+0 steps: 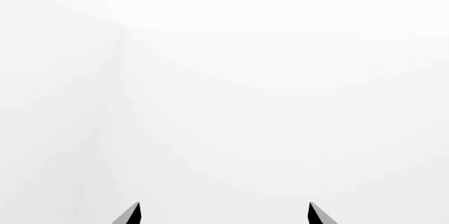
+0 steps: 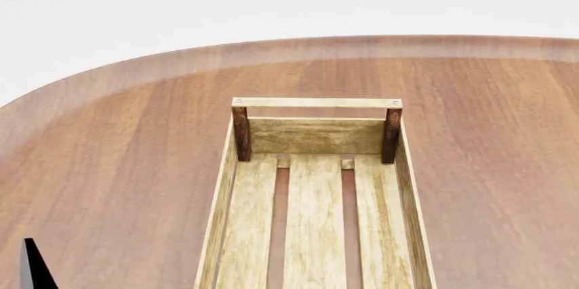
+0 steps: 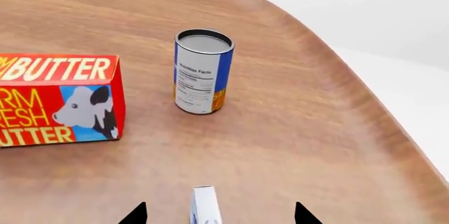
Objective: Pick up the cream cheese and put it in the tray.
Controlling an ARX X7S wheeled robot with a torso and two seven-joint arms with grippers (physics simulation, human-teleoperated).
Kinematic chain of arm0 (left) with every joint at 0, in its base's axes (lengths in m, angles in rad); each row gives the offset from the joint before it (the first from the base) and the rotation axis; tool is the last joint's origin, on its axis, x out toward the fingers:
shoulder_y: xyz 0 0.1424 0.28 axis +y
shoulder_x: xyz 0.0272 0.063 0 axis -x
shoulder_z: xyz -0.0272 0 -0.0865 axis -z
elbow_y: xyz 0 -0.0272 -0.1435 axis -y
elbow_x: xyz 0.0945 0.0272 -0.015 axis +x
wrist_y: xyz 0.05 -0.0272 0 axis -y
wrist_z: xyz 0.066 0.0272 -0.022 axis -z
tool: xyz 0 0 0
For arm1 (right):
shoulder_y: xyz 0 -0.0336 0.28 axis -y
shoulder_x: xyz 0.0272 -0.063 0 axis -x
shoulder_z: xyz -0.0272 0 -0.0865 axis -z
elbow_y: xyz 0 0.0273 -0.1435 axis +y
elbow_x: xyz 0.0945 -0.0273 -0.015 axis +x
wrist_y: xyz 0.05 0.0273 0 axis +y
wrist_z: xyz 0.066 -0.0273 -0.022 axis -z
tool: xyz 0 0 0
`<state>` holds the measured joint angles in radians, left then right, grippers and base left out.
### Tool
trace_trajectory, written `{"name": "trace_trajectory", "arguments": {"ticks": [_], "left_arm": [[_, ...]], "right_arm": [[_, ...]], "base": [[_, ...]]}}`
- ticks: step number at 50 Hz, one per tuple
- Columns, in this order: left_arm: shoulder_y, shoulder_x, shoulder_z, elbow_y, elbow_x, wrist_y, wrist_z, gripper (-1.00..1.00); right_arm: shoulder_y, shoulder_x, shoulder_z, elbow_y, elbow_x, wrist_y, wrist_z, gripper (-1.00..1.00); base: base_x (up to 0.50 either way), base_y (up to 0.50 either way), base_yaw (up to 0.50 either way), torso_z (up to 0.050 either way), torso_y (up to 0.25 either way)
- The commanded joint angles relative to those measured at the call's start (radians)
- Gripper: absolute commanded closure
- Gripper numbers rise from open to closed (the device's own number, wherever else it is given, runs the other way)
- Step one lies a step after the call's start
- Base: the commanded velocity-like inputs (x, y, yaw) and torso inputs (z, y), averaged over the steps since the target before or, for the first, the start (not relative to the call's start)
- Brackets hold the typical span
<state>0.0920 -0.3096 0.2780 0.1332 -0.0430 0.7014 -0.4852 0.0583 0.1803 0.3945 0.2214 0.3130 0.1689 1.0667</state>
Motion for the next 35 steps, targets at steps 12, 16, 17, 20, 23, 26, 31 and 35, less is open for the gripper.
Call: {"name": "trace_trajectory", "arguments": {"ticks": [12,16,17,20,23,26,31,35], "left_arm": [[-0.001,-0.005,0.006,0.009,0.003,-0.010,-0.006,-1.00],[-0.001,-0.006,0.007,0.009,0.002,-0.012,-0.007,-1.00],[-0.002,-0.006,0.008,0.009,0.003,-0.013,-0.007,-1.00],[-0.003,-0.006,0.010,0.008,0.005,-0.014,-0.007,-1.00],[-0.002,-0.007,0.009,0.007,0.004,-0.012,-0.008,-1.00],[-0.001,-0.007,0.009,0.008,0.006,-0.013,-0.011,-1.00],[-0.003,-0.007,0.011,0.006,0.008,-0.012,-0.012,-1.00],[-0.004,-0.007,0.012,0.002,0.008,-0.010,-0.013,-1.00]], "right_arm": [[0.047,0.013,0.006,0.140,0.012,-0.048,-0.029,-1.00],[0.059,0.015,0.004,0.167,0.015,-0.055,-0.040,-1.00],[0.062,0.016,0.002,0.176,0.012,-0.059,-0.039,-1.00],[0.065,0.017,0.003,0.189,0.012,-0.064,-0.040,-1.00],[0.069,0.018,0.004,0.201,0.013,-0.070,-0.043,-1.00],[0.072,0.020,0.006,0.219,0.016,-0.079,-0.048,-1.00],[0.083,0.023,0.009,0.251,0.016,-0.093,-0.052,-1.00],[0.085,0.023,0.011,0.261,0.018,-0.098,-0.053,-1.00]], "base": [[0.00,0.00,0.00,0.000,0.000],[0.00,0.00,0.00,0.000,0.000],[0.00,0.00,0.00,0.000,0.000],[0.00,0.00,0.00,0.000,0.000],[0.00,0.00,0.00,0.000,0.000],[0.00,0.00,0.00,0.000,0.000],[0.00,0.00,0.00,0.000,0.000],[0.00,0.00,0.00,0.000,0.000]]}}
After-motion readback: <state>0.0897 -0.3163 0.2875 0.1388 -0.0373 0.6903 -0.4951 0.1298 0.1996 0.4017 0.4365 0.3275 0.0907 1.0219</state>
